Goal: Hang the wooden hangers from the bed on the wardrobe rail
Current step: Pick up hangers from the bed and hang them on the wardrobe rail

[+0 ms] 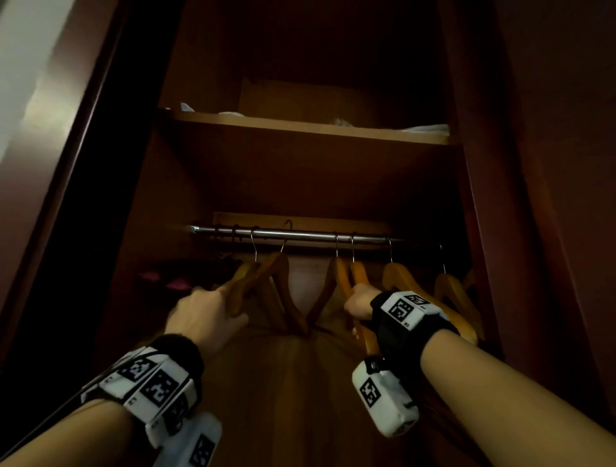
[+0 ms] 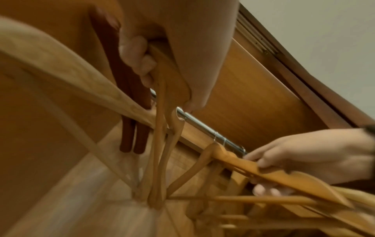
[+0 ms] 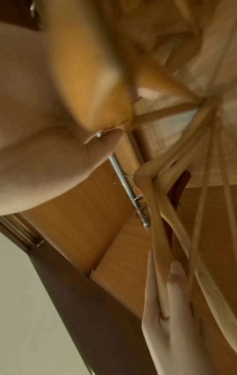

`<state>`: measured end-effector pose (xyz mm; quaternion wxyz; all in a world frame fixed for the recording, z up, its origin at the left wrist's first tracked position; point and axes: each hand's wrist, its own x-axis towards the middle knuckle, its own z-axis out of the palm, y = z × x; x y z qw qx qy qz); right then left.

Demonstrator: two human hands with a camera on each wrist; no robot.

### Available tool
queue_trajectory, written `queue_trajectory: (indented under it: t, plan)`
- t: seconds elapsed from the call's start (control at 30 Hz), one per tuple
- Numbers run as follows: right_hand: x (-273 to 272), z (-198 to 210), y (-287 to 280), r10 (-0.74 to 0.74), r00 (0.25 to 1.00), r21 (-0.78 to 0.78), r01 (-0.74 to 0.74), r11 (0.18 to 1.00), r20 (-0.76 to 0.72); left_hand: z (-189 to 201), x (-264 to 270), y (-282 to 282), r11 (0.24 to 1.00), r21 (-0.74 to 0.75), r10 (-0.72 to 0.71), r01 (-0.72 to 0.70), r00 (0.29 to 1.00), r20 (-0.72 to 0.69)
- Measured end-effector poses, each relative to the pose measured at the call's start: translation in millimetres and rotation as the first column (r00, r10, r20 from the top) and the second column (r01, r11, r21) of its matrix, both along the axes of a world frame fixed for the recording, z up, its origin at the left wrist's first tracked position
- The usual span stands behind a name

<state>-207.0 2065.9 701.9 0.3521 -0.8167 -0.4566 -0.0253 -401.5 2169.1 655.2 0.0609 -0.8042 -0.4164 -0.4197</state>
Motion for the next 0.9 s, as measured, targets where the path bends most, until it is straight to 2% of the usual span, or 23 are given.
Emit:
queue_trajectory:
  t: [0.07, 0.17, 0.27, 0.4, 0.63, 0.8, 0.9]
  plan:
    - [-6.2, 5.2, -5.6, -0.04, 0.996, -0.101, 0.049, 0.994, 0.085, 3.3, -4.2, -0.1, 1.0, 0.015, 0.021, -0.021, 1.0, -0.011]
    - [-9.5, 8.2, -9.6, -0.063, 0.994, -0.142, 0.076, 0.987, 0.094, 11.7, -4.3, 0.8, 1.0, 0.009, 0.008, -0.008, 1.0, -0.016]
    - [-8.7, 10.6, -12.8, -0.067, 0.996, -0.117, 0.073, 0.99, 0.054, 25.9, 3.2, 2.0, 1.0, 0.005, -0.005, 0.005, 1.0, -0.002]
    - [-3.3, 10.7, -13.7, -0.064, 0.996, -0.118, 0.071, 0.99, 0.064, 40.3, 22.3, 4.4, 1.0, 0.017, 0.021, -0.02, 0.998, -0.059]
    - [7.0, 5.9, -20.9, -0.035, 0.999, -0.062, 0.036, 0.997, 0.016, 27.1, 43.8, 6.3, 0.998, -0.067, 0.013, -0.02, 0.994, -0.113]
    - [-10.1, -2.7, -31.8, -0.028, 0.99, -0.045, 0.034, 0.998, 0.141, 12.3, 35.1, -8.9, 0.997, -0.075, 0.003, -0.014, 0.989, -0.15]
    - [-32.3, -7.2, -39.6, -0.085, 0.965, -0.114, 0.116, 0.987, 0.249, 4.4, 12.9, -31.9, 0.998, -0.059, 0.001, -0.011, 0.984, -0.18]
